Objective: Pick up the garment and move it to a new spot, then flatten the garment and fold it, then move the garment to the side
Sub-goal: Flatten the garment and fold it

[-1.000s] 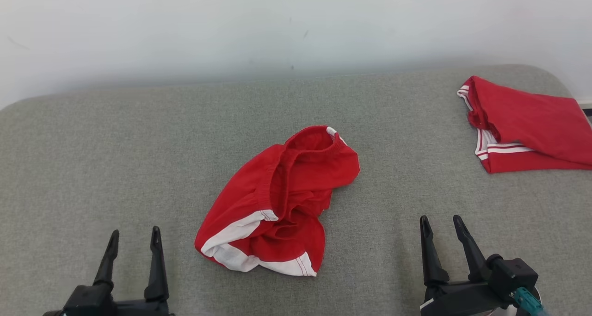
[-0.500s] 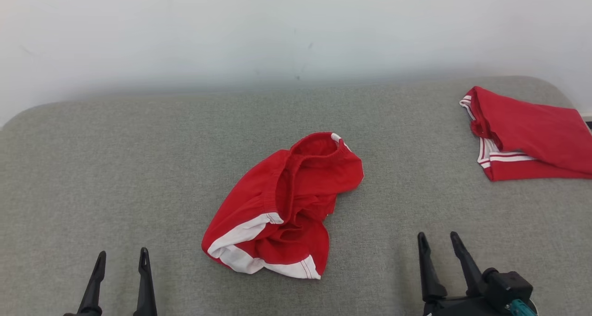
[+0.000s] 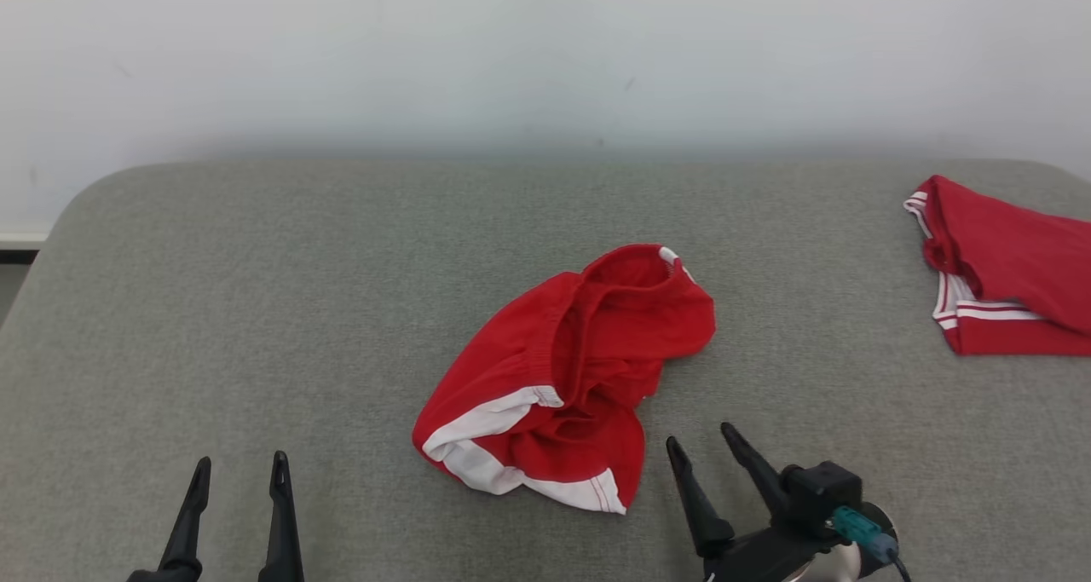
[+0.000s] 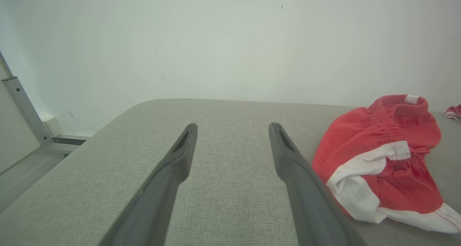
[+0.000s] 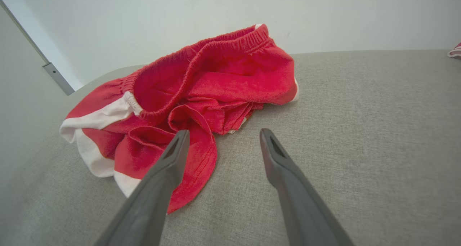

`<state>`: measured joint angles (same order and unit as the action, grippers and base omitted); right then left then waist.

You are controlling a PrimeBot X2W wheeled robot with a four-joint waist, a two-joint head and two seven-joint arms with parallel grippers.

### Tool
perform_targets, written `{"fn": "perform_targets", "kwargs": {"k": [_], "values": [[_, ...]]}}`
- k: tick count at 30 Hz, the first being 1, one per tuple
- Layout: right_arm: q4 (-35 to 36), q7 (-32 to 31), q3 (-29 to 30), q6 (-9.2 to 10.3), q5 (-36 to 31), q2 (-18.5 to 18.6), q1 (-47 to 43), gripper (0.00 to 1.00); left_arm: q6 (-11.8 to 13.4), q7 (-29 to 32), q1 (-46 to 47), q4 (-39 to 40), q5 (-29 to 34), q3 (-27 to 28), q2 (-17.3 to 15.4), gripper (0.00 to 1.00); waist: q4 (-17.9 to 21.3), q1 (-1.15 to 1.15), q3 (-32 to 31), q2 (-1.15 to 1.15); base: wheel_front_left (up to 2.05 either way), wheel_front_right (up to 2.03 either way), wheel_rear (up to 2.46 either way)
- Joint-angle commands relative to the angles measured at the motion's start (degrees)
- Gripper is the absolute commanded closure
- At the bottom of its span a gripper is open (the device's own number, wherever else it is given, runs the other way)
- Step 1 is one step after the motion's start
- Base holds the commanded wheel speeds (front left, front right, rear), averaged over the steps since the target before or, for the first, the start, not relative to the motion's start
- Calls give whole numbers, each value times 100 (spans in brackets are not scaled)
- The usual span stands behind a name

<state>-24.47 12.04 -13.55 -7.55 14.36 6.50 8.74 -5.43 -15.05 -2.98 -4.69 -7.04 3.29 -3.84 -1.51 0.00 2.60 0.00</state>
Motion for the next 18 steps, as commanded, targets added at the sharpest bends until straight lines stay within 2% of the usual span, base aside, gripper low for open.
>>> {"fn": "perform_targets", "kwargs": {"k": [1,16,17,18], "values": [[-63,-30,-76,16,51,3,49,0,4,-16,57,-11,21,5,21,0,-114,0,34,0,0,0,0],[-1087,-49,-1095,16,551,25,518,0,-53,-16,218,-136,-62,-38,93,0,-606,0,259,0,0,0,0],[-1130,-29,-1118,16,570,18,546,55,-54,-16,214,-140,-62,-28,93,0,-612,0,264,0,0,0,0],[-1171,-7,-1136,16,589,15,574,100,-52,-16,215,-140,-60,-19,93,0,-614,0,272,0,0,0,0]]}}
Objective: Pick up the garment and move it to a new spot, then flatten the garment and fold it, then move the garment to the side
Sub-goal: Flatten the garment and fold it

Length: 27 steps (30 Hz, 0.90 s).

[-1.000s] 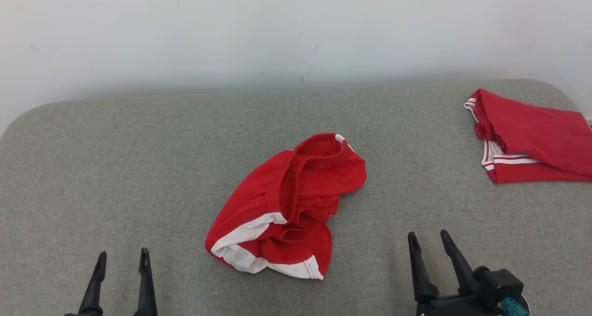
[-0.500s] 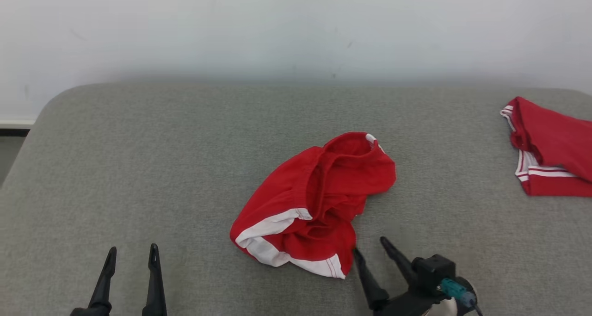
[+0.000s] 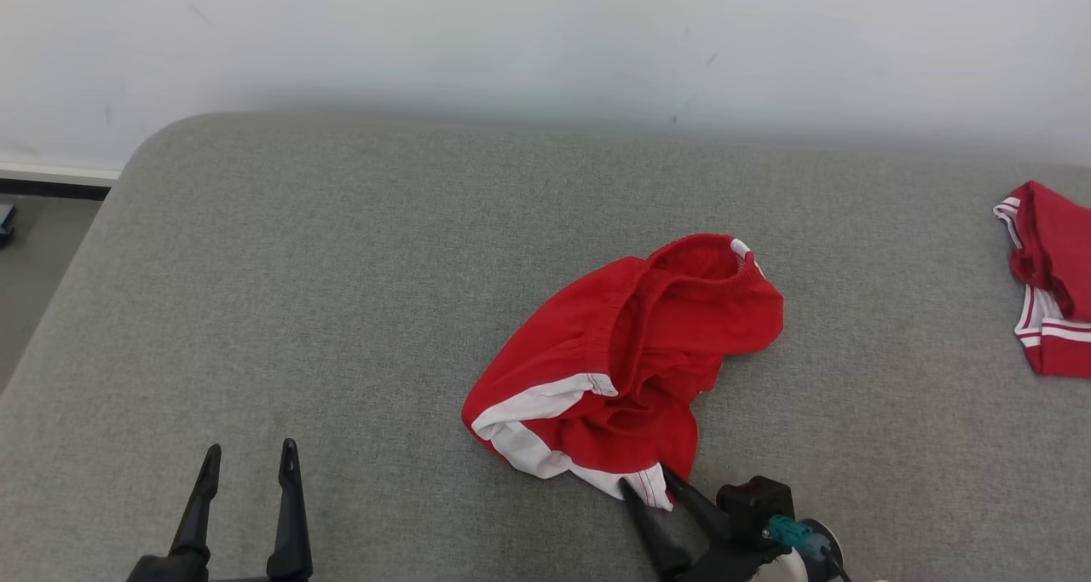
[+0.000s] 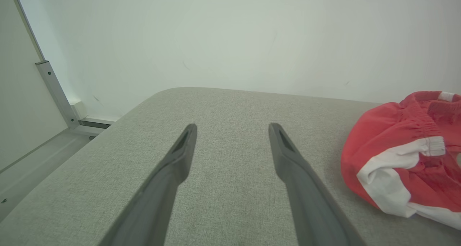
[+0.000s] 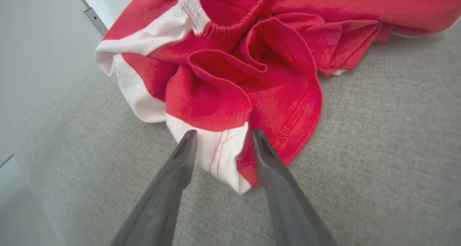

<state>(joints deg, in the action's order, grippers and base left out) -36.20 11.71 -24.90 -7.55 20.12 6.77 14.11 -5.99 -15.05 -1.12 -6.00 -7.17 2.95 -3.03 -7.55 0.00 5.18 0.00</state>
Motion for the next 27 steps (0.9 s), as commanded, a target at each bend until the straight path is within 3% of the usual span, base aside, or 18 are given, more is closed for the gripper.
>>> {"fn": "perform_targets", "kwargs": {"k": [1,9,16,22,23,24,25,27], "values": [[-32,74,-1,16,24,-1,70,100,9,-16,31,-10,-44,23,13,0,-6,0,18,0,0,0,0],[23,328,432,16,-67,279,1,100,49,-16,-27,-51,-75,74,18,0,316,0,-64,0,0,0,0],[626,350,1067,16,-209,624,-531,100,61,-16,-67,-103,-114,-6,19,0,618,0,-187,0,0,0,0],[952,330,1389,16,-280,651,-975,100,82,-16,-118,-115,-119,-1,17,0,763,0,-246,0,0,0,0],[999,327,1418,16,-266,634,-1012,61,81,-16,-124,-118,-120,3,18,0,785,0,-254,0,0,0,0],[1046,328,1451,16,-265,623,-1040,11,74,-16,-123,-120,-124,2,17,0,800,0,-262,0,0,0,0],[1097,331,1487,16,-282,603,-1070,0,68,-16,-133,-125,-121,-1,18,0,815,0,-272,0,0,0,0],[1216,337,1557,16,-362,534,-1119,0,66,-16,-171,-128,-113,9,18,0,846,0,-299,0,0,0,0]]}}
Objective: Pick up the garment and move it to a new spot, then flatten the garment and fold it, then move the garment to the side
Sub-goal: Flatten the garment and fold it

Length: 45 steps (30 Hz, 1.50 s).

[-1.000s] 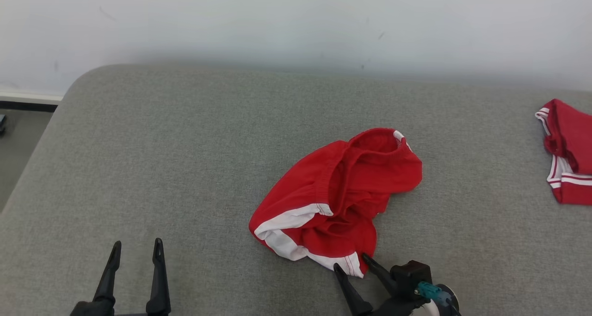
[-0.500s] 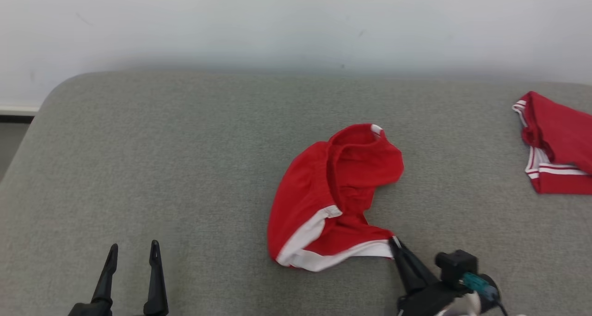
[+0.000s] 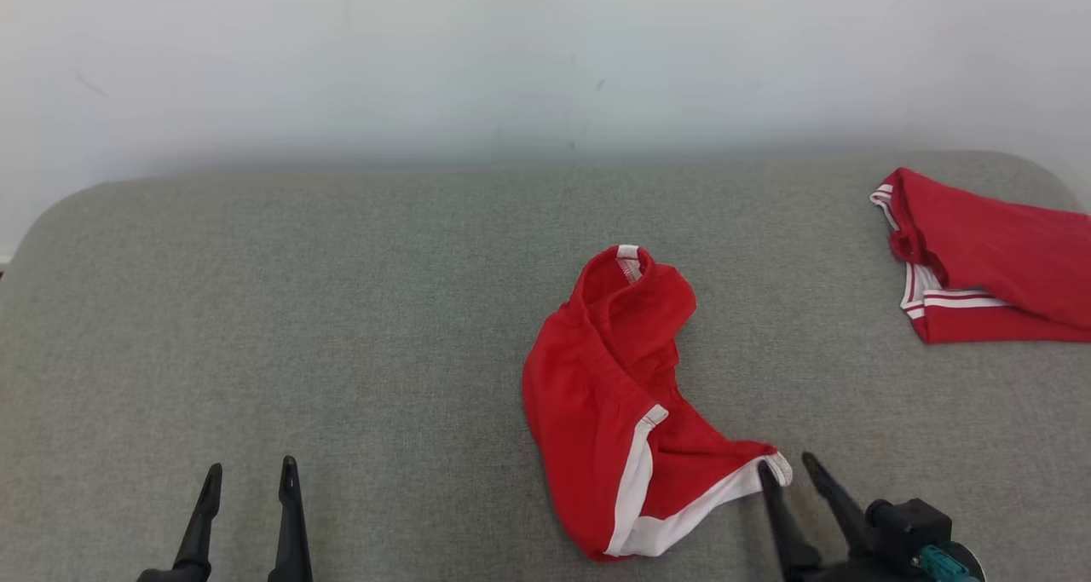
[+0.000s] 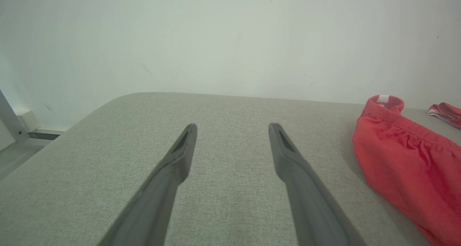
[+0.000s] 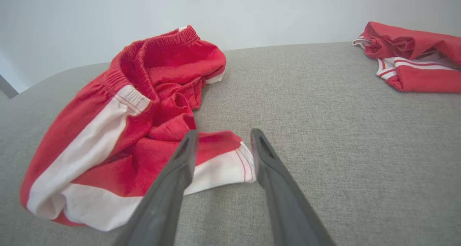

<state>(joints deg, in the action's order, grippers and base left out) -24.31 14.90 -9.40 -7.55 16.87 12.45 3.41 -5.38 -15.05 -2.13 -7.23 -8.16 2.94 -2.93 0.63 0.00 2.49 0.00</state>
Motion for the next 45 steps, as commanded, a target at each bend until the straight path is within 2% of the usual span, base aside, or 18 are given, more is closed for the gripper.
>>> {"fn": "perform_targets", "kwargs": {"k": [1,12,20,27,34,45], "values": [[98,20,31,16,-75,-72,-67,0,1,-16,-87,-3,-11,22,8,0,41,0,-46,0,0,0,0],[908,31,300,16,-300,-249,-202,0,-49,-16,-150,-6,69,120,8,0,70,0,-216,0,0,0,0],[1513,32,727,16,-372,-570,-498,0,-78,-16,-183,28,143,126,7,0,47,0,-242,0,0,0,0],[1593,32,780,16,-452,-725,-646,0,-111,-16,-146,-29,226,94,9,0,141,0,-199,0,0,0,0],[1562,32,753,16,-465,-764,-515,0,-165,-16,439,-293,396,-511,-4,0,334,0,-86,0,0,0,0],[1486,33,775,16,-427,-867,-338,0,-209,299,1943,-1359,609,-2123,-4,0,859,0,201,0,0,0,0]]}}
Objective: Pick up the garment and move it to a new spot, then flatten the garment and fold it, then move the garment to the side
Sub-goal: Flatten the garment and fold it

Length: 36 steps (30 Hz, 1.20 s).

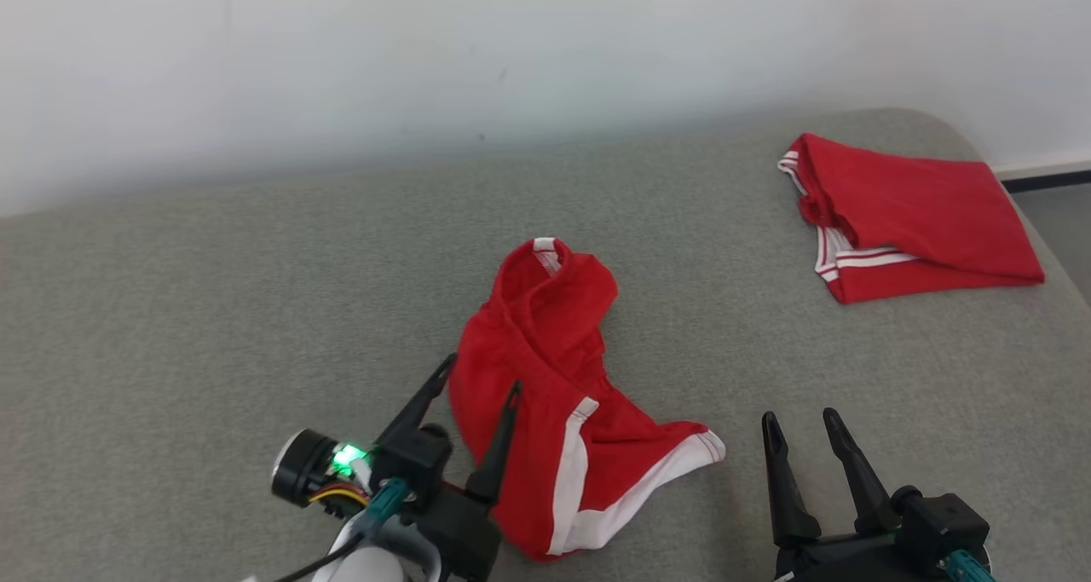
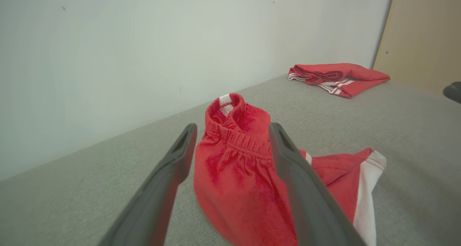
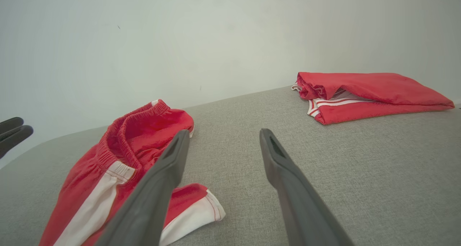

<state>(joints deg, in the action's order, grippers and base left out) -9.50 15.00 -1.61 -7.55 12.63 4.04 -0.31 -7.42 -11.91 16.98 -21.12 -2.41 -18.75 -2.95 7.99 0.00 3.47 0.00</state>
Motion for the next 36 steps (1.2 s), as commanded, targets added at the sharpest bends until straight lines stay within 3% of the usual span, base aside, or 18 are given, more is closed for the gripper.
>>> {"fn": "perform_targets", "kwargs": {"k": [1,10,23,24,25,26,36], "values": [[-3,23,-8,16,-3,-35,40,0,-5,60,111,-55,34,-61,-3,0,177,0,131,0,0,0,0],[-8,23,22,16,42,-98,121,0,3,602,620,-514,-52,-810,0,0,568,0,359,0,0,0,0],[37,23,49,16,71,-126,171,0,370,1220,599,-1104,221,-962,-319,0,779,0,522,0,0,0,0],[44,23,28,16,98,-129,188,0,352,1203,595,-1160,140,-948,-306,15,783,0,524,0,0,0,0],[61,23,22,16,106,-128,201,0,327,1202,586,-1188,87,-942,-298,82,781,0,521,0,0,0,0],[73,23,22,16,114,-127,206,0,307,1109,594,-1146,35,-920,-266,100,777,0,519,0,0,0,0],[77,19,111,16,54,-128,78,0,369,475,480,-560,-598,-580,-188,100,385,0,454,0,0,0,0]]}}
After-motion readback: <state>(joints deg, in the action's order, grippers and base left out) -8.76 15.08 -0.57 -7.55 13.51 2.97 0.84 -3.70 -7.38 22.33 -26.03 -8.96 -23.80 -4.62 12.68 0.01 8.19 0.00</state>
